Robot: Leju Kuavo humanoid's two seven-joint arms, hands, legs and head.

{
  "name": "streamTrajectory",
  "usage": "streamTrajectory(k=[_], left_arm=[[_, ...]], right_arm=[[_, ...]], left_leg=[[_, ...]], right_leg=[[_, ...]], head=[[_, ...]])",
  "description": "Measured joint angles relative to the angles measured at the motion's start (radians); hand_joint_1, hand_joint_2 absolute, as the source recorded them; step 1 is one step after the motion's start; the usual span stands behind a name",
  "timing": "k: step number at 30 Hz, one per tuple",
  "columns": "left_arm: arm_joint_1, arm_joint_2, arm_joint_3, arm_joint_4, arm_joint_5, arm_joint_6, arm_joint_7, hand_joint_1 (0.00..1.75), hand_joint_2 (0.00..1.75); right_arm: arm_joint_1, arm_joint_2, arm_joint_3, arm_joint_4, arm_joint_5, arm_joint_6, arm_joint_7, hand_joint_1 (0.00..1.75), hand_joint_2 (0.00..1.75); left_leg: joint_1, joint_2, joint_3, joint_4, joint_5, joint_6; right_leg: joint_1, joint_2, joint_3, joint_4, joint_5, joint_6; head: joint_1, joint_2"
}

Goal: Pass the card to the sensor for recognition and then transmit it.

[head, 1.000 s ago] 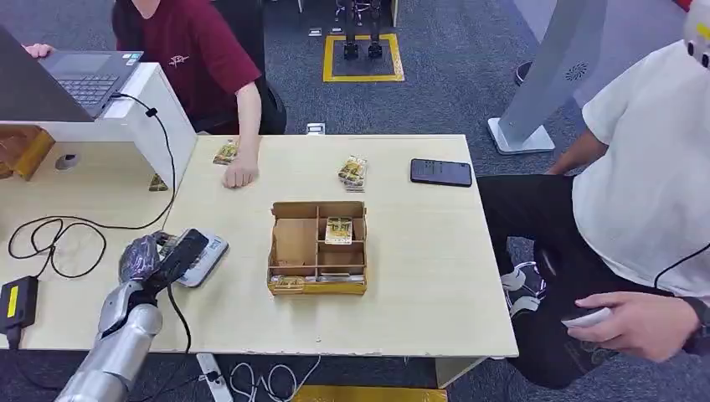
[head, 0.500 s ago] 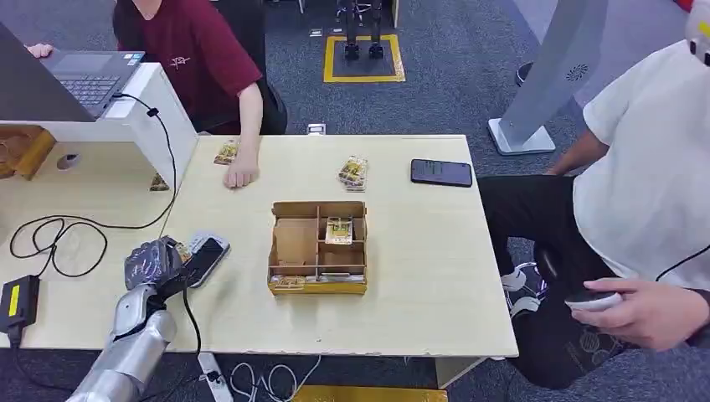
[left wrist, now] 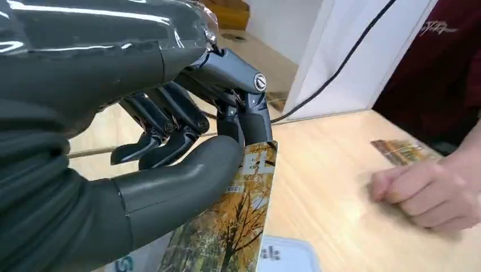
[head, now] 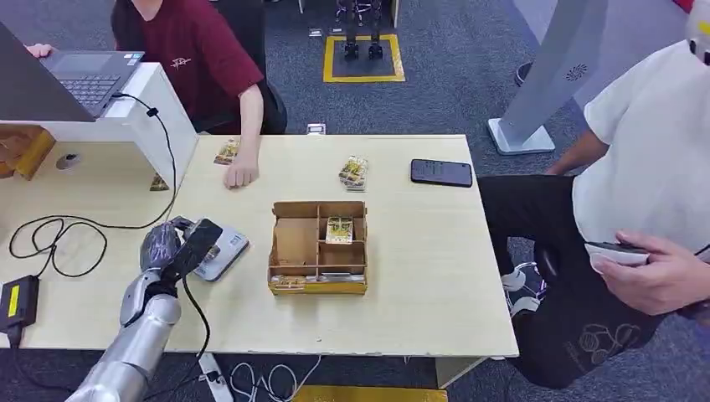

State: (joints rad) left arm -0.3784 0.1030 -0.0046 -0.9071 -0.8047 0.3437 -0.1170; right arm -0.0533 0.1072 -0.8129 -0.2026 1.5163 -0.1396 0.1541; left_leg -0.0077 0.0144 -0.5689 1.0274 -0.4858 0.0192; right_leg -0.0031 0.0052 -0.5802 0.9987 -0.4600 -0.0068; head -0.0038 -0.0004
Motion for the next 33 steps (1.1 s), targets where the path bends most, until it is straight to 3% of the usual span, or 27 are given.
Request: streamTrajectory(k=[5,14,16,19,20,24,33], left_arm=[[0.000,-0.018,0.000,-0.084,0.132,0.056,-0.094,1.75,1.75],[-0.009,-0.031,0.010,-0.181,0.207,0.132,-0.124,1.75,1.75],[-0.012,-0.034,0.012,-0.185,0.207,0.176,-0.138,1.75,1.75],[-0.033,-0.042,0.040,-0.185,0.179,0.326,-0.169,1.75,1.75],[-0.048,-0.047,0.061,-0.184,0.154,0.338,-0.177,1.75,1.75],[-0.106,-0.066,0.173,-0.157,0.014,0.339,-0.206,1.75,1.75],[-0.129,-0.116,0.318,-0.121,-0.057,0.340,-0.278,1.75,1.75]], right_arm=[[-0.001,0.002,0.000,0.000,0.010,-0.003,0.002,0.00,1.75],[-0.002,0.003,0.000,0.000,0.022,0.000,0.002,0.00,1.75],[-0.003,0.003,0.000,0.000,0.029,0.000,0.002,0.00,1.75],[-0.004,0.005,0.003,0.000,0.043,0.000,0.002,0.00,1.75],[-0.005,0.005,0.004,0.000,0.047,0.000,0.002,0.00,1.75],[-0.011,0.010,0.009,0.000,0.053,0.002,0.003,0.00,1.75],[-0.014,0.011,0.010,0.000,0.054,0.007,0.006,0.00,1.75]], left_leg=[[0.000,0.000,0.000,0.000,0.000,0.000],[0.000,0.000,0.000,0.000,0.000,0.000],[0.000,0.000,0.000,0.000,0.000,0.000],[0.000,0.000,0.000,0.000,0.000,0.000],[0.000,0.000,0.000,0.000,0.000,0.000],[0.000,0.000,0.000,0.000,0.001,0.001],[0.000,0.000,-0.001,0.000,0.000,0.001]], right_leg=[[0.000,0.000,0.000,0.000,0.000,0.000],[0.000,0.000,0.000,0.000,0.000,0.000],[0.000,0.000,0.000,0.000,0.000,0.000],[0.000,0.000,0.000,0.000,0.000,0.000],[0.000,0.000,0.000,0.000,0.000,0.000],[0.000,0.000,0.000,0.000,0.000,0.000],[0.000,0.000,0.000,0.000,0.001,0.000]], head=[[0.000,0.000],[0.000,0.000],[0.000,0.000],[0.000,0.000],[0.000,0.000],[0.000,0.000],[0.000,0.000]])
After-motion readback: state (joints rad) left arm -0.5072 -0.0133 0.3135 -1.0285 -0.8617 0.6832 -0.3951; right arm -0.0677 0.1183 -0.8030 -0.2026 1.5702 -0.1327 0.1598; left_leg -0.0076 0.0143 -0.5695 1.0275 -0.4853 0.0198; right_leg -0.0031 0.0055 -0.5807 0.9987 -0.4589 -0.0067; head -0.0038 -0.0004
